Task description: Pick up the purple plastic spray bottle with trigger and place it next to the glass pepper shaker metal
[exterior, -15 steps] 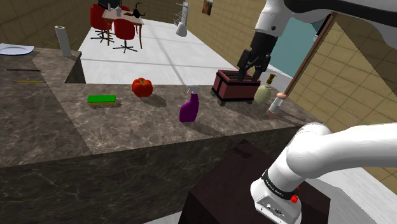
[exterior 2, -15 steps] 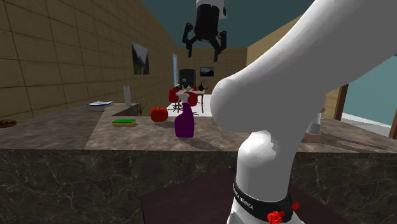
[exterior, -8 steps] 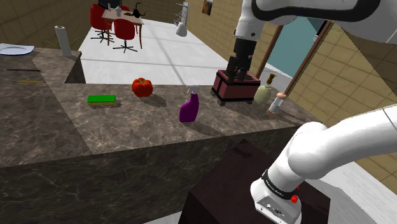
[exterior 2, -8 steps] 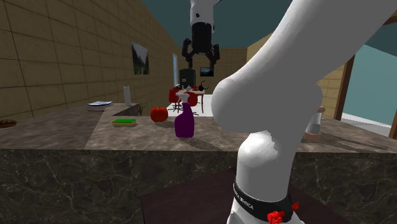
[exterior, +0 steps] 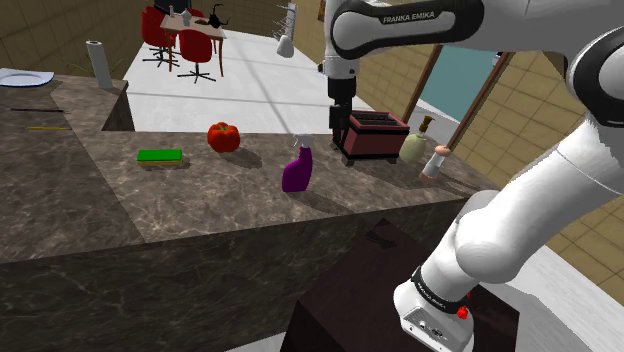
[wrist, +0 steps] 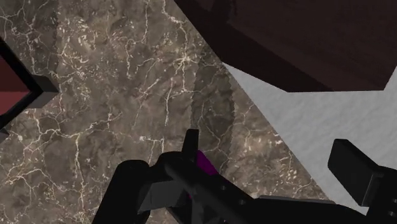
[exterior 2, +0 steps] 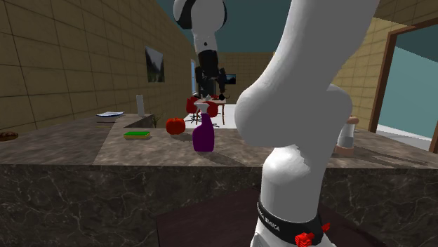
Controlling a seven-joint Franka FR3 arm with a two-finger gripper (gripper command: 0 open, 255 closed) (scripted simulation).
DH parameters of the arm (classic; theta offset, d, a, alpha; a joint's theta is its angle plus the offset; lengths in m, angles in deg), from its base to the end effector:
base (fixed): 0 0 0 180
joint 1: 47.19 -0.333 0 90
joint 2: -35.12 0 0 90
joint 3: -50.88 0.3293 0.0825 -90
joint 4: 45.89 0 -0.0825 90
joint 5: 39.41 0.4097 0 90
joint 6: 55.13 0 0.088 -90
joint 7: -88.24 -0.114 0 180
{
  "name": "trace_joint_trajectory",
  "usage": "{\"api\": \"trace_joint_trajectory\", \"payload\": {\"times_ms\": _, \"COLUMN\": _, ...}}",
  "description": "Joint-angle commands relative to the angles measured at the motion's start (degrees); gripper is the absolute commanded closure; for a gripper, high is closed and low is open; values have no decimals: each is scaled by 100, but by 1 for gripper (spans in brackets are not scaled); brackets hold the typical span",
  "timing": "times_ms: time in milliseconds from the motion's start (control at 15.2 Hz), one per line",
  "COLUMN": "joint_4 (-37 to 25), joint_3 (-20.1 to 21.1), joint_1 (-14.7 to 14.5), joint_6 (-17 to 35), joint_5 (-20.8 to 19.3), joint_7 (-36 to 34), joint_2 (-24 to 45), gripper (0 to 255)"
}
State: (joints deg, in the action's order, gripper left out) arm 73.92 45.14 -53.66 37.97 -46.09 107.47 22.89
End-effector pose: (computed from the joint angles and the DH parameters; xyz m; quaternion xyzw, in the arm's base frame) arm 0.4836 -0.0089 0.4947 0.9736 0.1845 -0.1321 0.0261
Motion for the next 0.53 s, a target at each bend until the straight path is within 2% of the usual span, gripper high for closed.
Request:
{"api": "trace_joint_trajectory", "payload": {"times_ms": 0, "joint_4": -278, "joint_3": 38, "joint_1": -78, "joint_6": 120, "joint_5": -200, "joint_7": 394, "joint_2": 524, "gripper": 0}}
{"api": "trace_joint_trajectory", "payload": {"times_ms": 462, "joint_4": -1103, "joint_3": 283, "joint_1": -333, "joint_6": 476, "joint_5": -952, "joint_7": 1470, "joint_2": 2063, "gripper": 0}}
